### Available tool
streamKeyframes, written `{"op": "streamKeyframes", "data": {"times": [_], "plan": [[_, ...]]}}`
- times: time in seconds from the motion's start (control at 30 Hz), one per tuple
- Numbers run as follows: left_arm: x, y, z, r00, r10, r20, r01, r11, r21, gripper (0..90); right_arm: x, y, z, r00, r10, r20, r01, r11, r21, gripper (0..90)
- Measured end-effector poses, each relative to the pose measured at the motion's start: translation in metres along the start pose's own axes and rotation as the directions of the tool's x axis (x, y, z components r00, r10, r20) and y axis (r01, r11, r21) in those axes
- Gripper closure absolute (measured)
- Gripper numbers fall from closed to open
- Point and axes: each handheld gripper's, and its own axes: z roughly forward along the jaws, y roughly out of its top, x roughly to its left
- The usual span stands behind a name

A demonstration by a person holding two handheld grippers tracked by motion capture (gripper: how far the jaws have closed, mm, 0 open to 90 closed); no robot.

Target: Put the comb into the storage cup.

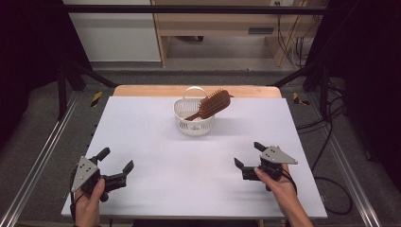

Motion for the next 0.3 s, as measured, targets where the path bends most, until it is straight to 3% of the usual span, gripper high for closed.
{"op": "streamKeyframes", "data": {"times": [0.3], "plan": [[-0.0026,-0.0007,0.0028,0.9999,0.014,0.004,-0.014,0.9998,0.017,2.2,0.0061,0.0025,0.0078,0.9994,0.011,-0.031,-0.01,0.999,0.04,6.4]]}}
